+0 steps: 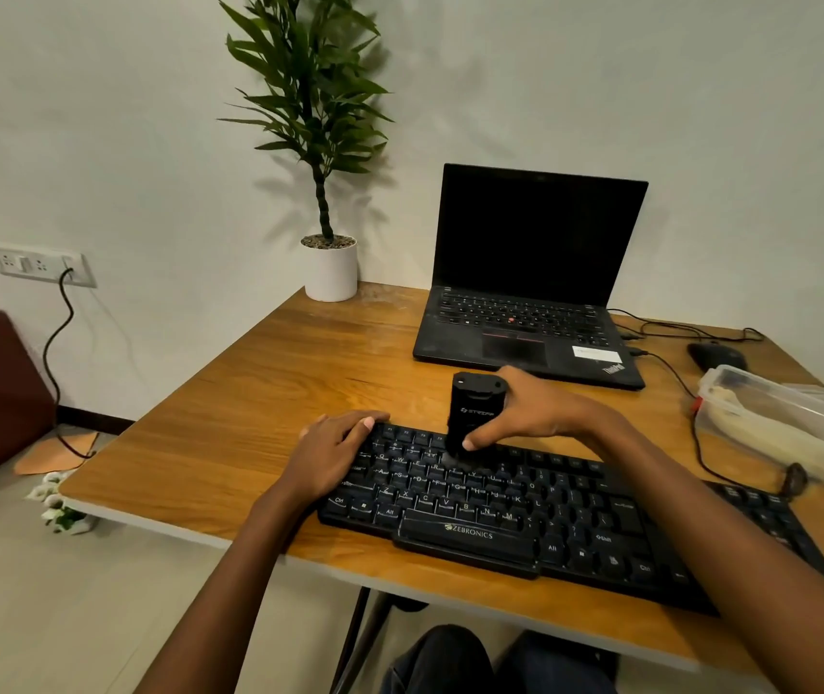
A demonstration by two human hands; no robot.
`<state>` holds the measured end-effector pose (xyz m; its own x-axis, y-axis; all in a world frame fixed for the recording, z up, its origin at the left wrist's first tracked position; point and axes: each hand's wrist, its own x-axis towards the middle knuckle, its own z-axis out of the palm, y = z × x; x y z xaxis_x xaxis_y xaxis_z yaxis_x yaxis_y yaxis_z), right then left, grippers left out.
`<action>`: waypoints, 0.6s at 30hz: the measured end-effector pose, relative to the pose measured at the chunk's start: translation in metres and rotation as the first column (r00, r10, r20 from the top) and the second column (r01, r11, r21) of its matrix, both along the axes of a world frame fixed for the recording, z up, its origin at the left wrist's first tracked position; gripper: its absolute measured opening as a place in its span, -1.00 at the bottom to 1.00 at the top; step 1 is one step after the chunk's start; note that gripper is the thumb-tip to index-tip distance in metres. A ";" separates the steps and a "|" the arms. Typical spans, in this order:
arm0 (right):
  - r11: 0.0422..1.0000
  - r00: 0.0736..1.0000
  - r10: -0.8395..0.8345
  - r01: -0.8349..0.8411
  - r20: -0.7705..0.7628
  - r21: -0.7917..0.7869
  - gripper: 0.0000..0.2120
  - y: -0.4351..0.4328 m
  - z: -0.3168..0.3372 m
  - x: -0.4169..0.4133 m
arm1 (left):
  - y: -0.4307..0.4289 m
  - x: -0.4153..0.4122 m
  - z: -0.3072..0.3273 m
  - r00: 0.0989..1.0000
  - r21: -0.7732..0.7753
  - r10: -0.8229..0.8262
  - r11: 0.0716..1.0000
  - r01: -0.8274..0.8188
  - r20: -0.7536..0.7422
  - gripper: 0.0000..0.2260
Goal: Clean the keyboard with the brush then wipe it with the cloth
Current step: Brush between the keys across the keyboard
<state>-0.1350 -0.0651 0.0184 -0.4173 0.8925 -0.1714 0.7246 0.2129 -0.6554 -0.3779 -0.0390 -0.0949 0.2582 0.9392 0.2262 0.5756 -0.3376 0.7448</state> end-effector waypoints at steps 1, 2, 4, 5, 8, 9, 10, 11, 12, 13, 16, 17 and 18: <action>0.999 1.000 0.017 -0.016 0.023 -0.039 -0.79 0.001 0.003 0.001 | 0.000 0.000 0.000 1.000 0.001 0.002 1.000 -0.002 -0.003 -0.59; 0.998 0.998 0.030 -0.027 0.054 -0.056 -0.79 0.005 0.005 0.003 | 0.000 0.000 0.000 1.000 0.000 0.004 1.000 -0.004 -0.003 -0.64; 0.999 0.996 0.036 -0.033 0.085 -0.041 -0.76 0.012 0.010 0.002 | 0.000 0.000 0.000 1.000 -0.003 0.007 1.000 -0.007 -0.014 -0.65; 0.999 0.997 0.031 -0.030 0.065 -0.014 -0.75 0.013 0.010 0.000 | 0.000 0.000 0.000 1.000 -0.002 0.006 1.000 -0.006 -0.020 -0.60; 0.998 0.998 -0.061 0.061 -0.014 0.000 -0.45 0.011 -0.002 -0.006 | 0.000 0.001 0.001 1.000 -0.010 0.006 1.000 -0.006 -0.018 -0.52; 0.997 0.996 -0.078 0.078 -0.034 -0.006 -0.48 0.010 -0.005 -0.007 | 0.000 0.001 0.001 1.000 -0.011 0.005 1.000 -0.006 -0.017 -0.51; 0.997 0.996 -0.074 0.074 -0.049 -0.008 -0.57 0.012 -0.009 -0.006 | 0.000 0.001 0.001 1.000 -0.009 0.004 1.000 -0.004 -0.016 -0.52; 0.998 0.996 -0.070 0.070 -0.048 0.003 -0.66 0.012 -0.009 -0.005 | 0.000 0.001 0.001 1.000 -0.008 0.003 1.000 -0.003 -0.020 -0.53; 0.998 0.997 -0.064 0.065 -0.053 0.023 -0.71 0.012 -0.007 -0.006 | 0.000 0.001 0.001 1.000 -0.006 0.002 1.000 -0.002 -0.020 -0.56; 0.997 0.996 -0.056 0.059 -0.075 0.045 -0.73 0.010 -0.005 -0.008 | 0.000 0.000 0.001 1.000 -0.008 0.003 1.000 -0.003 -0.019 -0.62; 0.998 0.995 -0.051 0.053 -0.090 0.029 -0.70 0.006 -0.002 -0.012 | 0.001 0.000 0.000 1.000 0.000 0.008 1.000 -0.008 -0.016 -0.70; 0.999 0.997 -0.043 0.045 -0.063 0.030 -0.70 0.008 -0.003 -0.013 | 0.001 0.000 0.000 1.000 0.001 0.007 1.000 -0.007 -0.018 -0.70; 0.998 0.998 -0.040 0.042 -0.044 0.039 -0.71 0.010 -0.004 -0.013 | 0.001 0.000 0.000 1.000 -0.003 0.004 1.000 -0.004 -0.018 -0.69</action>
<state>-0.1477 -0.0555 0.0140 -0.3863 0.9149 -0.1177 0.7045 0.2103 -0.6778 -0.3781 -0.0384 -0.0952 0.2580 0.9409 0.2192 0.5900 -0.3331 0.7355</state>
